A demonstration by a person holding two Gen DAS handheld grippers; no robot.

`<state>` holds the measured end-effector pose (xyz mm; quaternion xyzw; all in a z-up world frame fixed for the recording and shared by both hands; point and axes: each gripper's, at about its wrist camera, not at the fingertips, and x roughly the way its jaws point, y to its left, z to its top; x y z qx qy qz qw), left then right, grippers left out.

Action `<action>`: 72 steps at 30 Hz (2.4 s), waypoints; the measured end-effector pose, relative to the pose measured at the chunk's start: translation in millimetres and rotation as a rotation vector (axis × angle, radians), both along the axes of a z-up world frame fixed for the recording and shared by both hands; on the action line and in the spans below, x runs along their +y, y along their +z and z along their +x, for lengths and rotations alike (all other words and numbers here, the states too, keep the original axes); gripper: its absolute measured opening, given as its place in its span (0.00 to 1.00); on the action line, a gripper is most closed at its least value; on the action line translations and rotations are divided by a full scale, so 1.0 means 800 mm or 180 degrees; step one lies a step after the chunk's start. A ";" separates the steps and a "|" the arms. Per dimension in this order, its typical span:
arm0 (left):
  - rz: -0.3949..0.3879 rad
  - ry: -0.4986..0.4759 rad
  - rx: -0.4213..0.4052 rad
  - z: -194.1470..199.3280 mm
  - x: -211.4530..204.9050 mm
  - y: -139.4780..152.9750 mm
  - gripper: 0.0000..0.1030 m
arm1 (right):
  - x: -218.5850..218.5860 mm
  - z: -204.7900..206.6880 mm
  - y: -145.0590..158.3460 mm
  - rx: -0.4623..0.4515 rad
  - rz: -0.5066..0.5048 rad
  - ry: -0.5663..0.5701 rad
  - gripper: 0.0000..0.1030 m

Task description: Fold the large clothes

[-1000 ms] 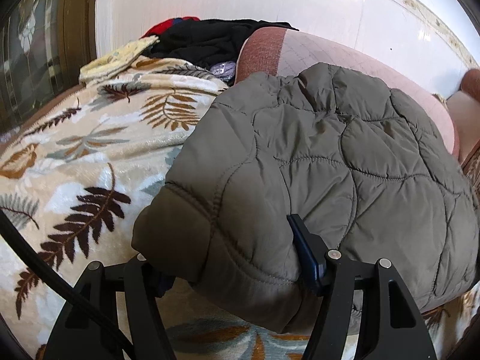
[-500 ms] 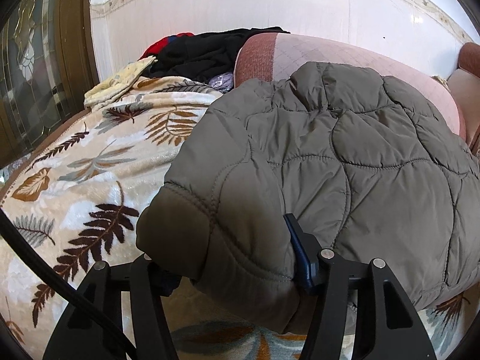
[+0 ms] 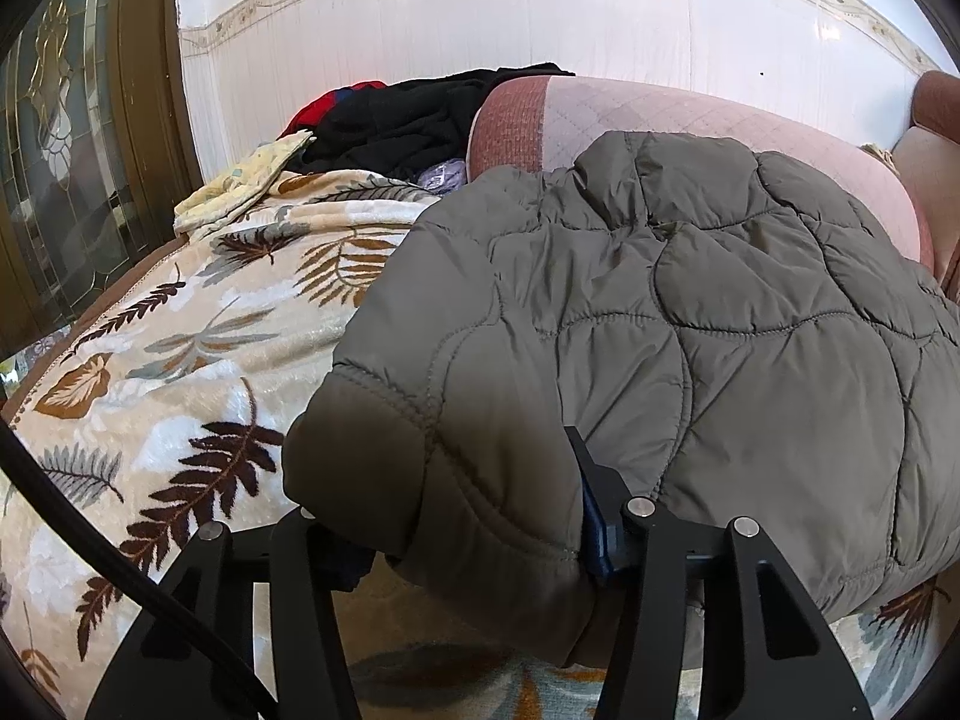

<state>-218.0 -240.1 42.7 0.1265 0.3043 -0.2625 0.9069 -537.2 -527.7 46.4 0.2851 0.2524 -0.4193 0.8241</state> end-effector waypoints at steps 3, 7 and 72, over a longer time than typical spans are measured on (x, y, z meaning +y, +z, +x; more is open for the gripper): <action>0.0000 0.0002 -0.0011 -0.001 0.000 0.001 0.50 | 0.000 0.000 0.000 -0.0005 -0.0001 0.0002 0.44; -0.0012 0.0002 -0.0018 -0.002 0.001 0.004 0.49 | 0.001 -0.001 0.001 -0.0003 -0.0019 0.0006 0.43; -0.0522 0.0961 -0.0174 -0.172 0.298 0.086 0.75 | 0.180 -0.268 0.060 -0.0492 0.0383 -0.0442 0.62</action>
